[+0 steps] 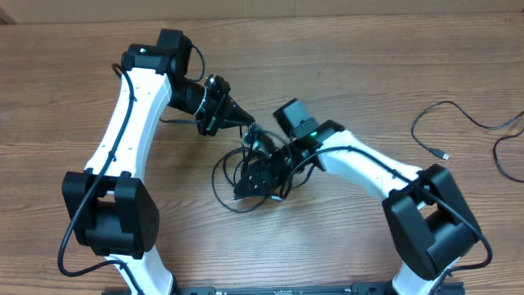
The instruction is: Untangle cables
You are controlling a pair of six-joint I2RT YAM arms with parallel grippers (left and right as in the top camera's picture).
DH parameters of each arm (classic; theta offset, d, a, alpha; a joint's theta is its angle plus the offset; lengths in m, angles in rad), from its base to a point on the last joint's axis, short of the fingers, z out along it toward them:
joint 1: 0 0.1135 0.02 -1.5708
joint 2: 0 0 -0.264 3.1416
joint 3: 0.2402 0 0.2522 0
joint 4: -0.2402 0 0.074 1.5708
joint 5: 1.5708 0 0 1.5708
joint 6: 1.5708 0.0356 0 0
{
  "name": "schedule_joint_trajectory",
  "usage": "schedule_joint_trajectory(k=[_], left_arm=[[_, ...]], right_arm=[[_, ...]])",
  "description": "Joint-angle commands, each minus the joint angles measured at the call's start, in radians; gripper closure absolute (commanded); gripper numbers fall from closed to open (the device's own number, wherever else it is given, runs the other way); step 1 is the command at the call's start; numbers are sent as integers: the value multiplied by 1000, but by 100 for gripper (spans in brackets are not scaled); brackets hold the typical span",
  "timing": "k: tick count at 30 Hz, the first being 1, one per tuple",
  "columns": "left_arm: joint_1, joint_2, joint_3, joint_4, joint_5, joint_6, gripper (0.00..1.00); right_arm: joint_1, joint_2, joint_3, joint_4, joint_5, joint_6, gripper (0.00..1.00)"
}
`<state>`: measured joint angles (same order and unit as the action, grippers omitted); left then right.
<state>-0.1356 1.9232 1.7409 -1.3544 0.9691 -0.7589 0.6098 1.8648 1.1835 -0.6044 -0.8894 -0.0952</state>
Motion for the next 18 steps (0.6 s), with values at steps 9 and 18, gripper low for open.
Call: schedule_joint_trajectory(k=[9, 18], left_arm=[[2, -16, 13, 9, -90, -28, 96], [43, -16, 13, 16, -77, 33, 96]], right_arm=[[29, -5, -5, 13, 52, -14, 57], [20, -5, -5, 17, 145, 20, 44]])
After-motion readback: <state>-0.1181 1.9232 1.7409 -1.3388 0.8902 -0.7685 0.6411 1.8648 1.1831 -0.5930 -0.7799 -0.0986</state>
